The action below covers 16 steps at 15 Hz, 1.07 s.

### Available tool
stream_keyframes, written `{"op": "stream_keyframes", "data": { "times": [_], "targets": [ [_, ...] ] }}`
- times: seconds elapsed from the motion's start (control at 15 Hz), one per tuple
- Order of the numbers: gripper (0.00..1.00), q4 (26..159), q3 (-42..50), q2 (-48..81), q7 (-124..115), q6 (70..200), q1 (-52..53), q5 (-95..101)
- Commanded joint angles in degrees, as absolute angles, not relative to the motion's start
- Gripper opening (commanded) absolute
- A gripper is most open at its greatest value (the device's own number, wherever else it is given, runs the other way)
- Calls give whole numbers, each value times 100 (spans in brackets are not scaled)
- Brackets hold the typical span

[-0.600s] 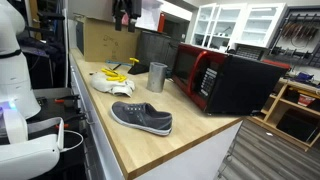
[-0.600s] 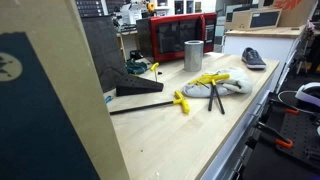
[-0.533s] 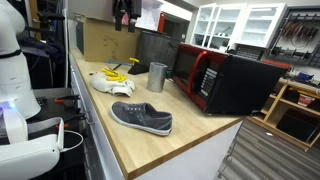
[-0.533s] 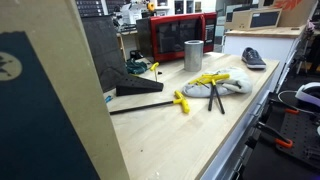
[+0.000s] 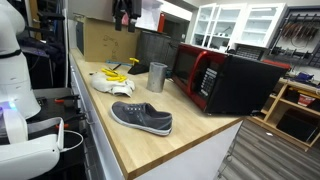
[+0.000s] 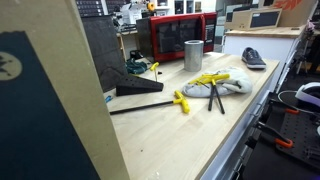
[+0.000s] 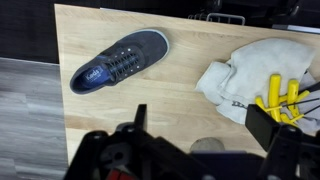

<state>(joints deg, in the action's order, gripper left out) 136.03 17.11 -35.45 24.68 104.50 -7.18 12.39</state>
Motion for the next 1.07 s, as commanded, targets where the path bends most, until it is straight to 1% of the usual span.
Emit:
{"op": "stream_keyframes", "data": {
  "times": [0.0, 0.27, 1.0],
  "targets": [
    [100, 13589, 1689, -3536, 2481, 10438, -743, 1223],
    [100, 13587, 1621, -3528, 2486, 10483, -695, 1250],
    [100, 13763, 1061, -3198, 2513, 10812, 86, 668]
  ]
}}
